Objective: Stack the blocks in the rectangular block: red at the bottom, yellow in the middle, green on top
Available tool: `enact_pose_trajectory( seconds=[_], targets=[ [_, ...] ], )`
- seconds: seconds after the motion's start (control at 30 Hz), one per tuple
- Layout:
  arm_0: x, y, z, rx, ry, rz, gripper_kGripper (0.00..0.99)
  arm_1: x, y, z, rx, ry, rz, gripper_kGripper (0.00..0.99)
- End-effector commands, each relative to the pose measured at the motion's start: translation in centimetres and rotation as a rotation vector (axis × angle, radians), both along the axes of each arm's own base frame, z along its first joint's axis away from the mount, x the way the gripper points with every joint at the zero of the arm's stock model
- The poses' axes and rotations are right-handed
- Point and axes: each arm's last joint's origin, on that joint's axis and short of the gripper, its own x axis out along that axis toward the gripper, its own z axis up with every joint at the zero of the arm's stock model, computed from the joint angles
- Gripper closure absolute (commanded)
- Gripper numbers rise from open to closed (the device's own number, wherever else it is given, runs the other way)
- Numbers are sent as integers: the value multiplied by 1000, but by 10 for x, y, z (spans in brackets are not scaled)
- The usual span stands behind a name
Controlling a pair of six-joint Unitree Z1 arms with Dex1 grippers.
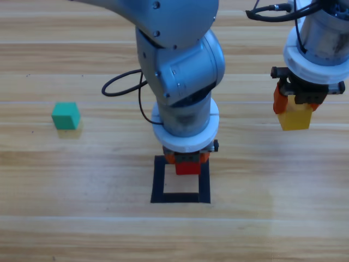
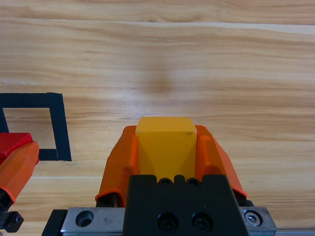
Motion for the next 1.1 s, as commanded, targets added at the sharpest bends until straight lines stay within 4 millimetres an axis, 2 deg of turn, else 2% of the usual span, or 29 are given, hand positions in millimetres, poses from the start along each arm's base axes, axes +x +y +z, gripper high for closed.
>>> enact_pose_trajectory(
  seconds=[0.03, 0.43, 1.1],
  targets=[
    [-9, -6, -23, 55, 30, 15, 923, -2, 9, -19, -25, 43, 40, 976],
    [-4, -7, -51, 102, 115, -64, 923, 0, 12, -23, -22, 46, 42, 976],
    [19, 9, -59, 105, 154, -33, 923, 3, 15, -28, -20, 49, 50, 976]
  ],
)
